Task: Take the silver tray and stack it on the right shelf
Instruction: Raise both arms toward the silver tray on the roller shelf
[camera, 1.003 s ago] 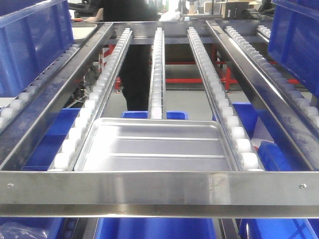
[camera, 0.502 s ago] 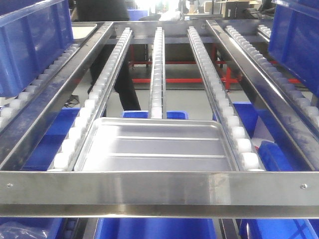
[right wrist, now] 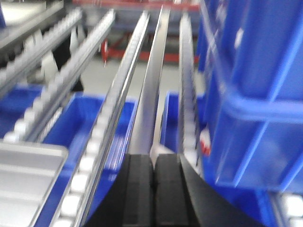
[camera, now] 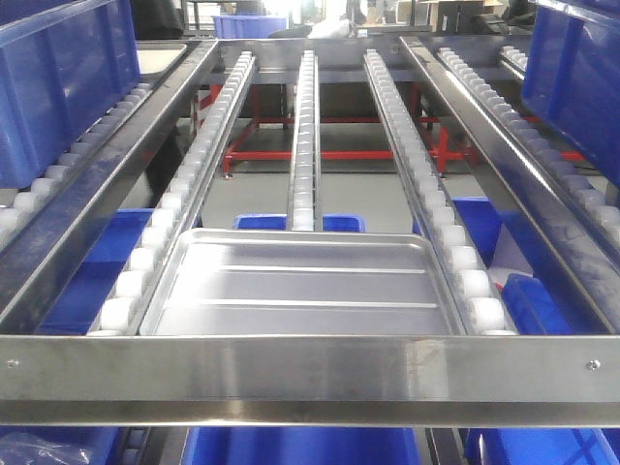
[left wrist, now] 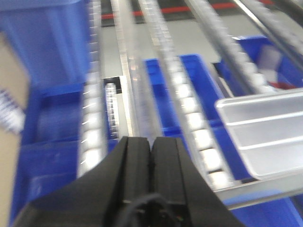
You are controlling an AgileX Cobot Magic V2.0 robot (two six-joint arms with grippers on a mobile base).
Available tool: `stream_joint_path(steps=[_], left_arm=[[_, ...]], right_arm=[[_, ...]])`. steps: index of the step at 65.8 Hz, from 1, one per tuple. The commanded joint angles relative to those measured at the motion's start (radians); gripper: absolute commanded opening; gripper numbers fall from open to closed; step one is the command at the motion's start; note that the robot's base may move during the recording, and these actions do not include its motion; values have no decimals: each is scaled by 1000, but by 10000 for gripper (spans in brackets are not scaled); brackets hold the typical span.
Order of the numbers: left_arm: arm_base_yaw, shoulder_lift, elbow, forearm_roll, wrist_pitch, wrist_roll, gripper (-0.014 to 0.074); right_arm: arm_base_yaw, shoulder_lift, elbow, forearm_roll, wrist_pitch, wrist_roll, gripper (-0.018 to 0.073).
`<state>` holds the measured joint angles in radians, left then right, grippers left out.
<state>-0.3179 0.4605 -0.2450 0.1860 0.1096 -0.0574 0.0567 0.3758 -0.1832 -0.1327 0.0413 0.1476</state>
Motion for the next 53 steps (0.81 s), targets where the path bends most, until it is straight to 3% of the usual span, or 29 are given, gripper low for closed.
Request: stream_joint_path(steps=[1,14,28,41,49,53], left_arm=[[-62,104,-55,20,-143,3,-91],[-158,273,-62,7,-191,0,-91],[-171,332,-62,-201,-192,-8,-91],[-171,346,-62,-333,-227,-8,-91],[-171,381,-59,-414,-277,-8,-91],[-171,405,-79,-409,-277,-8,-91]], right_arm=[[25,107,-73,-10,-71,-1,50],[66,288,-112,-10,-132,-1,50],[66,363,-112,-9,-198,-1,50],[66,390,-112,-9,-291,1,50],[67,427,-115,27,-291,148,50],[70,453,-139,28,-257,242,50]])
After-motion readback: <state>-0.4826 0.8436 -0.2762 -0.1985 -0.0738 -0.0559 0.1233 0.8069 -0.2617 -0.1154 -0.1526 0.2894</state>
